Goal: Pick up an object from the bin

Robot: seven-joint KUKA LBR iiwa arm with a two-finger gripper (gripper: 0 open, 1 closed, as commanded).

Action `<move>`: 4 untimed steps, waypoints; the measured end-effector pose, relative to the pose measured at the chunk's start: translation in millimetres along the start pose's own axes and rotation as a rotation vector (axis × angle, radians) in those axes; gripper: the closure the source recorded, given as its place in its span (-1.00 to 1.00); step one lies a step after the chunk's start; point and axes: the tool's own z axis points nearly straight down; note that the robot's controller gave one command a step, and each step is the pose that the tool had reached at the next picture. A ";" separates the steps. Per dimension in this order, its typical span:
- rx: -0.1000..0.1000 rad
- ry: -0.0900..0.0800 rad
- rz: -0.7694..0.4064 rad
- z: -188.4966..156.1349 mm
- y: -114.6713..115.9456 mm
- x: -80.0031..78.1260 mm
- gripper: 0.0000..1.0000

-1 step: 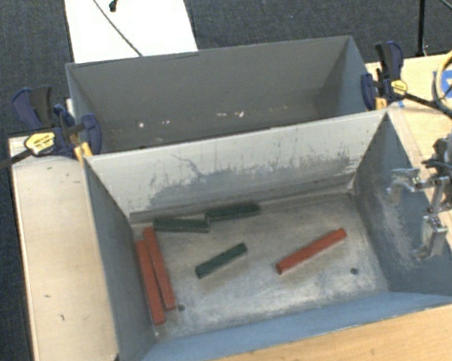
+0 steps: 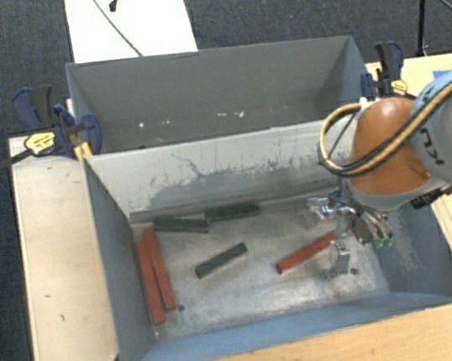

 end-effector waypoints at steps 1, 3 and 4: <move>0.003 -0.010 -0.349 -35.0 37.9 -14.9 -1.00; 0.003 -0.002 -0.673 -2.9 43.1 -4.3 -1.00; 0.004 -0.003 -0.674 -3.4 43.1 -4.8 -1.00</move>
Offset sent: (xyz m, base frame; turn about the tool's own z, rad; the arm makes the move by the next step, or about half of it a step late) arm 0.0130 0.0367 0.0337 -0.3482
